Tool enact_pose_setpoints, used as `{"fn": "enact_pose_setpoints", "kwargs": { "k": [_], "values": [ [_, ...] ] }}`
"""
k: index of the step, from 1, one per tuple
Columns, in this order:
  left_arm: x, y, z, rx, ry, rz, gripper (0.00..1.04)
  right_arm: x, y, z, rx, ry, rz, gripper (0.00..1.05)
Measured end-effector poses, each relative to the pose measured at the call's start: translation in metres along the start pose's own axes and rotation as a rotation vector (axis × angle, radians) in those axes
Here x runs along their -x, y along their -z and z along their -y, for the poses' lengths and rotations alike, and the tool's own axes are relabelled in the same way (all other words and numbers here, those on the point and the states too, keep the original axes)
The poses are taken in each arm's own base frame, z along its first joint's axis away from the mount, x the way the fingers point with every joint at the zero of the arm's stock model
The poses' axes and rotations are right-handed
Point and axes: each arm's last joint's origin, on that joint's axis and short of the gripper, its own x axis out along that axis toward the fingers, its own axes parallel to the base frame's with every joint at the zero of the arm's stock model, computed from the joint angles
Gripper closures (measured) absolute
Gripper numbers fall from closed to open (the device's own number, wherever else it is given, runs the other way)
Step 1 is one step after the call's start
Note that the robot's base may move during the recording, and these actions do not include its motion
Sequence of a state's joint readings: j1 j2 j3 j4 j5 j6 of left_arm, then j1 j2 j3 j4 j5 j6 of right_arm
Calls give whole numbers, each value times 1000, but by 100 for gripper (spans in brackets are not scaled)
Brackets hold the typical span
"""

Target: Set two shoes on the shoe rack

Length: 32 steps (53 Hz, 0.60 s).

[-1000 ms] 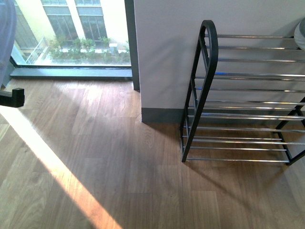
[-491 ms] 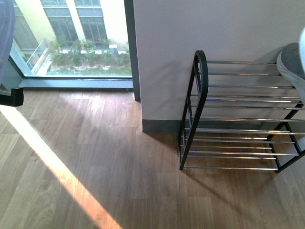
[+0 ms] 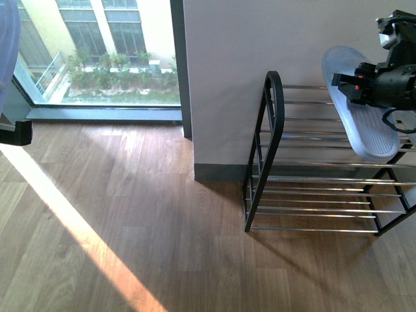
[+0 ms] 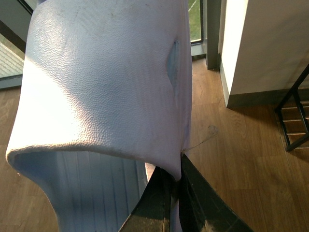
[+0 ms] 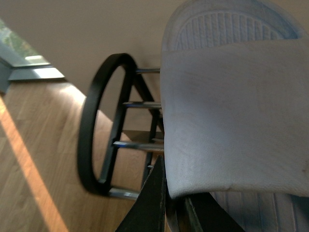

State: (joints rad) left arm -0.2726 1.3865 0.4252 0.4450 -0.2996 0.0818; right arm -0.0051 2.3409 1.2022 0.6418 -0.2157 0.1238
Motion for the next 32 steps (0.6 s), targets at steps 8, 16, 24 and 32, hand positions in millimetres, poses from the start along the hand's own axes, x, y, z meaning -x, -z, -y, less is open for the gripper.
{"fn": "enact_pose_setpoints", "kwargs": {
  "k": [8, 16, 24, 32],
  "values": [
    [0, 0, 0, 0, 0, 0, 103, -33, -5, 10, -25, 70, -16, 103],
    [0, 0, 0, 0, 1, 0, 103, -55, -6, 22, -34, 102, -46, 103],
    [0, 0, 0, 0, 0, 0, 103, -72, -5, 35, -32, 150, -74, 103],
    [0, 0, 0, 0, 1, 0, 103, -86, -4, 50, -18, 196, -87, 103]
  ]
}}
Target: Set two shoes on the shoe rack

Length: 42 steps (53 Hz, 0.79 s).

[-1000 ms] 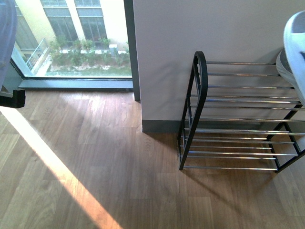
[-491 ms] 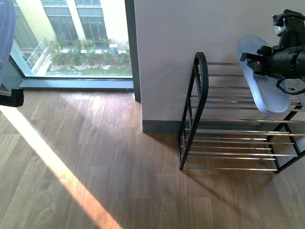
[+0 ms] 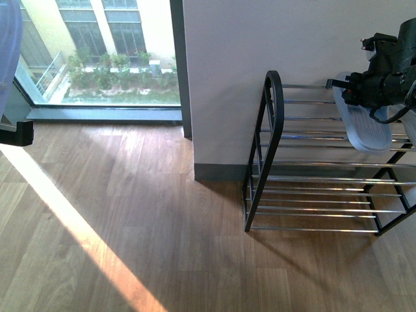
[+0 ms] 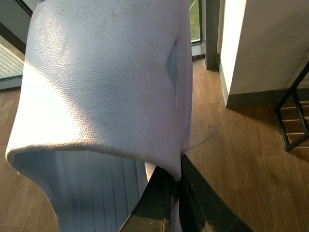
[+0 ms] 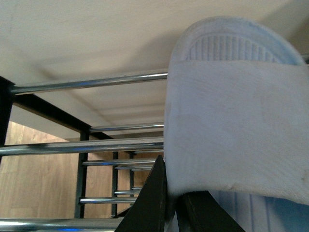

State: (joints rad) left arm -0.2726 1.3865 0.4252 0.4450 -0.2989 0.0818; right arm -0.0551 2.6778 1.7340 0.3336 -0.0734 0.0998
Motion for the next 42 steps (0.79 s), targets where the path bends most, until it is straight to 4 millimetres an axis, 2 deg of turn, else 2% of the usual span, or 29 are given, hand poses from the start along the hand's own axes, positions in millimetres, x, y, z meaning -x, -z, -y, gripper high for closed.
{"fn": "enact_pose_setpoints", "kwargs": {
  "k": [9, 18, 28, 32, 35, 42],
  "values": [
    [0, 0, 0, 0, 0, 0, 103, -8, -11, 7, 22, 28, 17, 102],
    [0, 0, 0, 0, 0, 0, 103, -8, -10, 11, 41, 37, 24, 76],
    [0, 0, 0, 0, 0, 0, 103, 2, -1, 15, 38, 17, 29, 53],
    [0, 0, 0, 0, 0, 0, 103, 17, 2, 14, 33, -21, 42, 39],
    [0, 0, 0, 0, 0, 0, 103, 35, -1, 10, 26, -68, 69, 27],
    [0, 0, 0, 0, 0, 0, 103, 68, -7, 1, 32, -144, 119, 9]
  ]
}}
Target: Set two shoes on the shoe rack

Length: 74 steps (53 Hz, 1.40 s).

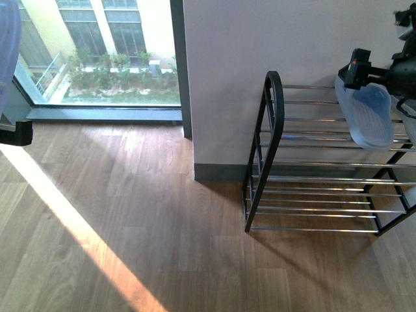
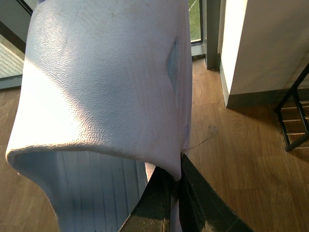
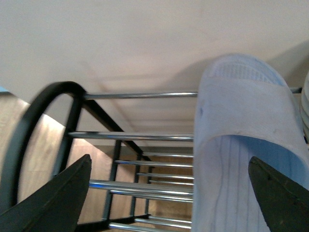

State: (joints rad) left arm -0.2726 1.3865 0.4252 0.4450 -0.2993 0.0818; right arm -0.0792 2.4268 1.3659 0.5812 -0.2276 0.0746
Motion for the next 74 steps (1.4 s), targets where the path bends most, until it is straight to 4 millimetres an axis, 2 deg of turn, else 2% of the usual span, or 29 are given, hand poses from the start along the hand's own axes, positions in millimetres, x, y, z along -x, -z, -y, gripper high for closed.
{"fn": "enact_pose_setpoints", "kwargs": {
  "k": [6, 10, 17, 18, 21, 30, 35, 42, 52, 59, 65, 68, 69, 71, 72, 74],
  "values": [
    [0, 0, 0, 0, 0, 0, 103, 28, -4, -9, -12, -67, 35, 9],
    [0, 0, 0, 0, 0, 0, 103, 63, 0, -17, -23, -136, 72, 9],
    [0, 0, 0, 0, 0, 0, 103, 123, 4, -16, -3, -177, 210, 9],
    [0, 0, 0, 0, 0, 0, 103, 137, 7, -14, 5, -182, 240, 9],
    [0, 0, 0, 0, 0, 0, 103, 161, 16, -10, 12, -184, 273, 9],
    [0, 0, 0, 0, 0, 0, 103, 209, 58, 5, -22, -149, 265, 9],
    [0, 0, 0, 0, 0, 0, 103, 217, 63, 9, -19, -131, 289, 9],
    [0, 0, 0, 0, 0, 0, 103, 218, 62, 9, -17, -126, 298, 10],
    [0, 0, 0, 0, 0, 0, 103, 218, 62, 10, -18, -120, 299, 36],
    [0, 0, 0, 0, 0, 0, 103, 218, 62, 10, -18, -115, 300, 60],
    [0, 0, 0, 0, 0, 0, 103, 218, 62, 10, -19, -112, 300, 74],
    [0, 0, 0, 0, 0, 0, 103, 218, 62, 10, -19, -112, 300, 85],
    [0, 0, 0, 0, 0, 0, 103, 218, 62, 10, -19, -111, 299, 92],
    [0, 0, 0, 0, 0, 0, 103, 224, 63, 2, -5, -71, 303, 99],
    [0, 0, 0, 0, 0, 0, 103, 231, 64, -4, -4, 18, 309, 102],
    [0, 0, 0, 0, -3, -1, 103, 251, 67, -24, 26, 81, 314, 103]
  ]
}}
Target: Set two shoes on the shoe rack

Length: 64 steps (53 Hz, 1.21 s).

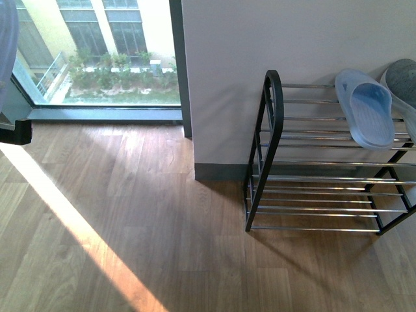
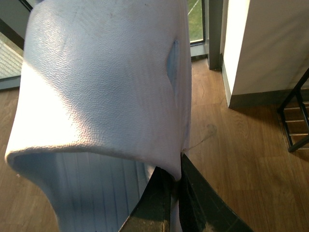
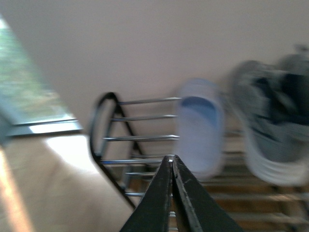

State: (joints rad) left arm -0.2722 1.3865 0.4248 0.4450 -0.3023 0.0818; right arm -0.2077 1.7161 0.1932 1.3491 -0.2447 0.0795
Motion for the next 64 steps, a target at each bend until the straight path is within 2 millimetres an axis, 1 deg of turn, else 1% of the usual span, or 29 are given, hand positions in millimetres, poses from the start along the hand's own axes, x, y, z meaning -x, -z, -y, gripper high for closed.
{"fn": "enact_pose_setpoints", "kwargs": {
  "k": [1, 2, 5, 9, 16, 20, 28, 36, 64],
  "values": [
    [0, 0, 0, 0, 0, 0, 103, 12, -2, -9, 24, 3, 10, 103],
    [0, 0, 0, 0, 1, -1, 103, 18, -3, -13, 33, -2, 17, 103],
    [0, 0, 2, -3, 15, 1, 103, 48, -11, -27, 77, 7, 83, 103],
    [0, 0, -1, 2, -8, -1, 103, 58, -24, -31, 97, 37, 154, 103],
    [0, 0, 0, 0, 3, 0, 103, 66, -32, -43, 108, 42, 177, 103],
    [0, 0, 1, -1, 8, 1, 103, 73, -36, -46, 112, 30, 188, 103],
    [0, 0, 0, 0, 3, 0, 103, 83, -41, -47, 112, 30, 190, 103],
    [0, 0, 0, 0, 4, 0, 103, 94, -41, -48, 112, 33, 172, 103],
    [0, 0, 0, 0, 3, 0, 103, 110, -42, -49, 112, 31, 186, 103]
  ]
}}
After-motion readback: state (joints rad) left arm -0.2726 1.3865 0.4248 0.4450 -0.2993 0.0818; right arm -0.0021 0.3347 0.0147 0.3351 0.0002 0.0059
